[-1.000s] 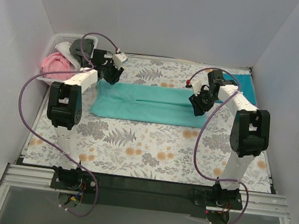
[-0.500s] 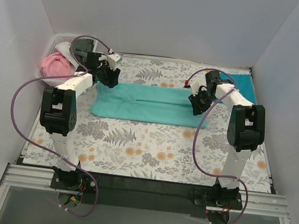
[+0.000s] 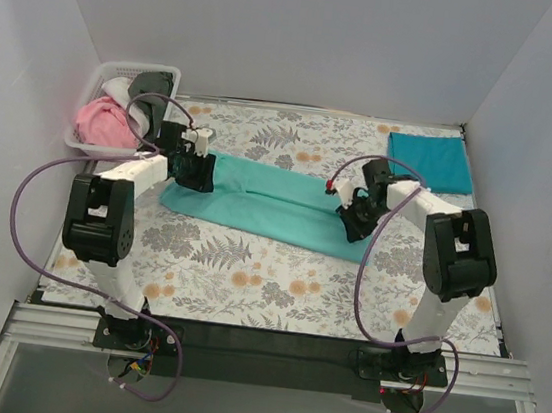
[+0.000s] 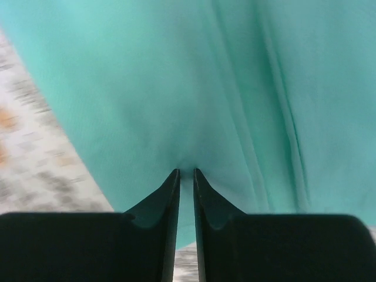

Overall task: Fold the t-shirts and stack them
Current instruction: Fold the tshirt

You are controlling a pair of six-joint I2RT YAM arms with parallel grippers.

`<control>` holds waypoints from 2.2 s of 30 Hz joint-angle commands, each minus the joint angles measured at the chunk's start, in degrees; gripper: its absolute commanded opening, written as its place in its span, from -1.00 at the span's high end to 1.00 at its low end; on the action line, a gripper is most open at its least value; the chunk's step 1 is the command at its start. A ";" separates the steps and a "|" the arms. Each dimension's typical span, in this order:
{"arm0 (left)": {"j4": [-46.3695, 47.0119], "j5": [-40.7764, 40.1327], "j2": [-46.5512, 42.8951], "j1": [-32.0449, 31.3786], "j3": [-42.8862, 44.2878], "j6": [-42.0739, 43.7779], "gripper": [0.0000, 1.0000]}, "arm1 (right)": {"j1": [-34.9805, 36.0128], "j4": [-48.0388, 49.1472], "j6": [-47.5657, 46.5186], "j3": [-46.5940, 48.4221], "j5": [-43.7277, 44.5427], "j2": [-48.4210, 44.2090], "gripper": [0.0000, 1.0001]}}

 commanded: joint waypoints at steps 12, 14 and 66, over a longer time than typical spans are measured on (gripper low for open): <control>0.30 -2.76 -1.37 -1.57 0.17 -2.10 0.14 | 3.55 -8.61 4.18 -0.42 -11.93 -8.79 0.63; 0.30 -3.37 3.19 -2.36 3.67 -2.18 0.15 | 2.67 -7.47 4.27 1.61 -9.30 -5.29 0.64; -5.32 17.09 35.21 -13.09 41.75 4.32 0.29 | 16.90 16.44 25.80 -4.45 -27.21 6.95 0.66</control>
